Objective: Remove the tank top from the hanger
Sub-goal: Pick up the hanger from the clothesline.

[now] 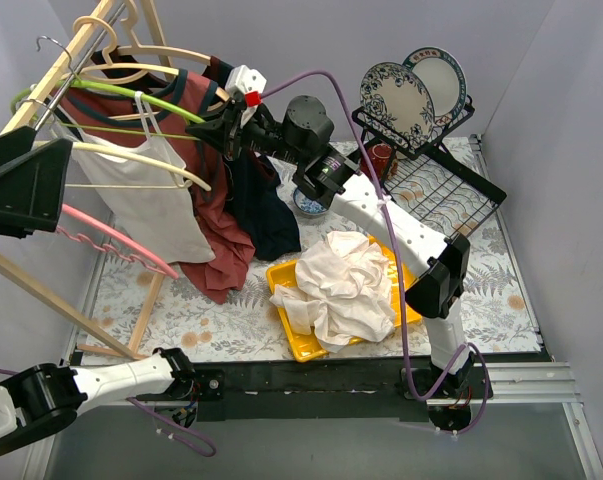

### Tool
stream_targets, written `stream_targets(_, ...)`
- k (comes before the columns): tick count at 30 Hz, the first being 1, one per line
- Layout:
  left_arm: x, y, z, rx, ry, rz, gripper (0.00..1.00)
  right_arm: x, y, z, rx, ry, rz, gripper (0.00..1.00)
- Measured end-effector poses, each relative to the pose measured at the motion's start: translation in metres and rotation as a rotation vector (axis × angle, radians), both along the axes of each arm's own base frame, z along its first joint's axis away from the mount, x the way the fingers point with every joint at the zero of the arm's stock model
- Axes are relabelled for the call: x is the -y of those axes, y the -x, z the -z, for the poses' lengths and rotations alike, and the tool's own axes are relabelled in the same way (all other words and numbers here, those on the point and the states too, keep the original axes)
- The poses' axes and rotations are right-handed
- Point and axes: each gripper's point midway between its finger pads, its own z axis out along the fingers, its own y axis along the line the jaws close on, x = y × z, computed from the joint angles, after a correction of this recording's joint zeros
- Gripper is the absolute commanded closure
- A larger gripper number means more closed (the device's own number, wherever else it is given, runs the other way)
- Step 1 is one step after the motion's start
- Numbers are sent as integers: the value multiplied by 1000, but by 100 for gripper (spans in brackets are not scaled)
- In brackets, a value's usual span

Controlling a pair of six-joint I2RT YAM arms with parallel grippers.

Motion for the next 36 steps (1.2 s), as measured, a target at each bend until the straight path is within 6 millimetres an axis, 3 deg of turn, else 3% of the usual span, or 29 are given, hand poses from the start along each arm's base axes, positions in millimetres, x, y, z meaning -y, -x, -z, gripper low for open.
stream_targets(5, -13, 3, -3, 9, 26, -33, 2, 2, 1, 12, -15, 16, 6, 99)
stream_targets(11, -14, -4, 2, -9, 4, -70, 2, 15, 5, 27, -41, 43, 21, 99)
stream_targets(18, 0, -22, 13, -52, -53, -115, 2, 31, 11, 17, -25, 1, 33, 99)
stream_targets(26, 12, -34, 22, -79, -91, -129, 2, 41, 0, -4, -20, -52, 43, 99)
stream_targets(29, 10, -34, 22, -83, -86, -138, 2, 43, -1, -4, -21, -57, 42, 99)
stream_targets(36, 5, -39, 25, -103, -94, -184, 5, 60, 11, 18, -48, -22, 56, 99)
